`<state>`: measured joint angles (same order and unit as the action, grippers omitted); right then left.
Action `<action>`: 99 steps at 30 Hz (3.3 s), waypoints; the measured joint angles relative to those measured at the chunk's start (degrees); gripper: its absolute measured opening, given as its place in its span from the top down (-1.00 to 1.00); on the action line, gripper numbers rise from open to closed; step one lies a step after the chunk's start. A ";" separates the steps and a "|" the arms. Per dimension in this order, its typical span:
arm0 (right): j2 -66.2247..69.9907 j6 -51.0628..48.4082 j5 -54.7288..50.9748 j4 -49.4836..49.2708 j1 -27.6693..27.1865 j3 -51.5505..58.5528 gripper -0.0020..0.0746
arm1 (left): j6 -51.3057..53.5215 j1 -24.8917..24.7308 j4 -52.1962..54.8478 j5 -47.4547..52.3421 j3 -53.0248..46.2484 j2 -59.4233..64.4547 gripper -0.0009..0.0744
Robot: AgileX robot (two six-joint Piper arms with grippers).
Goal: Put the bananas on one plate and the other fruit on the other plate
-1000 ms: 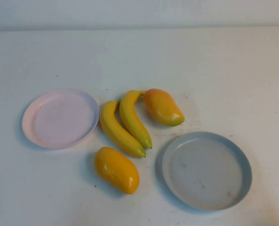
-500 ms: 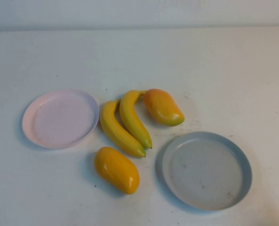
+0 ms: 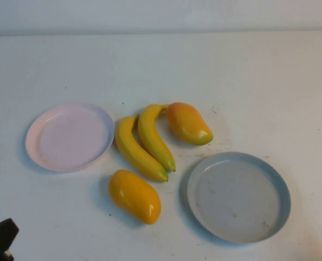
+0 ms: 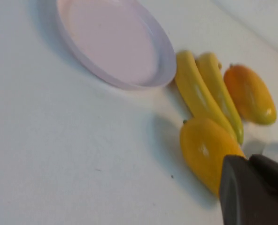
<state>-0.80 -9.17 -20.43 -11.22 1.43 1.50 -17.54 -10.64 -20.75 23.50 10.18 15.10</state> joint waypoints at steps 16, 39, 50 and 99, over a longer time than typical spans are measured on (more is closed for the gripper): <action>0.00 0.00 0.00 0.00 0.00 0.00 0.99 | 67.53 -1.88 -5.18 35.63 39.26 45.41 0.98; 0.00 0.00 0.00 0.00 0.00 0.00 0.99 | 99.72 -19.40 4.06 32.84 58.82 80.42 -0.35; 0.00 0.00 0.00 0.00 0.00 0.00 0.99 | 103.34 -21.11 5.09 26.76 58.91 83.64 -0.80; 0.00 0.00 0.00 0.00 0.00 0.00 0.99 | 52.23 -12.24 19.05 15.10 61.35 83.20 -0.45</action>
<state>-0.80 -9.17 -20.43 -11.22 1.43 1.50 34.69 -22.88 -1.69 38.59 71.53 98.30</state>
